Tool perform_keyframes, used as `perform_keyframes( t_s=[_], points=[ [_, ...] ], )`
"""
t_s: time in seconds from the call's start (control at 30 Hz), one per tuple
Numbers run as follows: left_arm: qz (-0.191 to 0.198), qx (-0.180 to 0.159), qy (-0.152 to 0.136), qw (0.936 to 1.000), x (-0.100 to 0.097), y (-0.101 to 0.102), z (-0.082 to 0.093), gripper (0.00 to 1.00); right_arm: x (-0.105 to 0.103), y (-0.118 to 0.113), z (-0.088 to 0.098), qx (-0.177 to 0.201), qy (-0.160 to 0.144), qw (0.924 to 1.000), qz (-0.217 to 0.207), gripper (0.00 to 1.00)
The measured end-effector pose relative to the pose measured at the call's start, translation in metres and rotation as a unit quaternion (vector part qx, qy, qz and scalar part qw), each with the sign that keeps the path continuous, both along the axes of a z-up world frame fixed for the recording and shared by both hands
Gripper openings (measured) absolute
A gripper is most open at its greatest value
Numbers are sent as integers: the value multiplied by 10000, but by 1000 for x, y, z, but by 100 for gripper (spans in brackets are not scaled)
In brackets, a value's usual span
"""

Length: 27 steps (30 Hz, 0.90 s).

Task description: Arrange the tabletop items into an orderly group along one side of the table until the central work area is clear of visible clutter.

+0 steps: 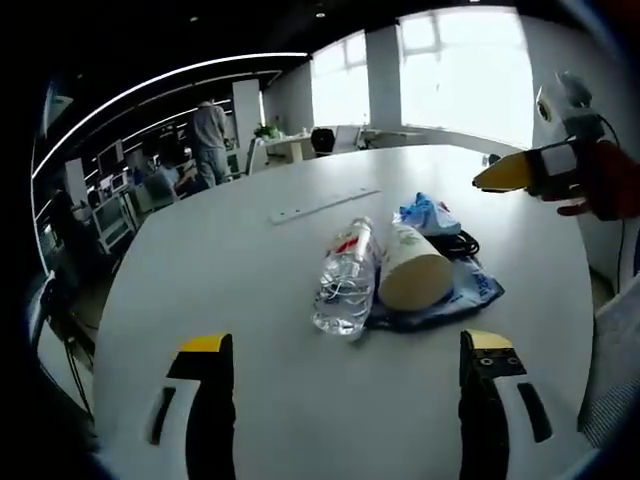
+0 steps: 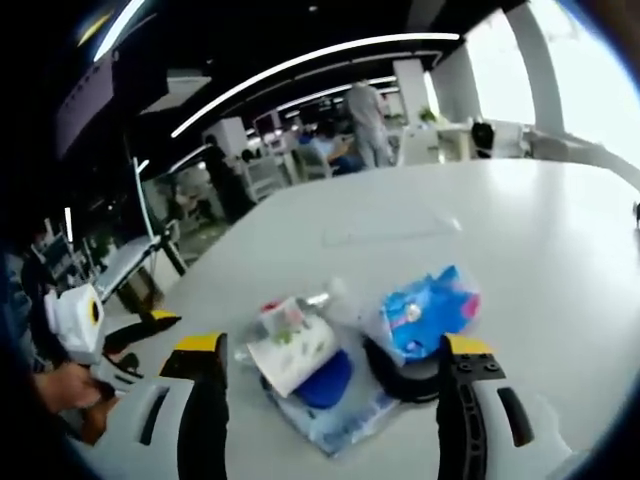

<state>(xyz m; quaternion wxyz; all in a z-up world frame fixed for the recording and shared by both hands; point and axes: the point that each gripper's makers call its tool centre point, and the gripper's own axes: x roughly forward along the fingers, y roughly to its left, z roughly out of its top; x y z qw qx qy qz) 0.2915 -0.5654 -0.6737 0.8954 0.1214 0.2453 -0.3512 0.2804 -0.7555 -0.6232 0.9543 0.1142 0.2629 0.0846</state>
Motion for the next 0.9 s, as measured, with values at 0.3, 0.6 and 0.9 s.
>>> perform_keyframes(
  t_s=[0.3,0.6,0.9],
  points=[
    [-17,-42,86,10000,11,-6,-9,92,15,1,-3,-117,-18,9999,58,84],
    [-93,19,155,9998,20,-9,-19,92,26,5,-11,-63,47,9999,82,83],
    [-6,-58,153,9999,30,-8,-20,89,34,9,-13,-1,51,9999,128,82]
  ],
)
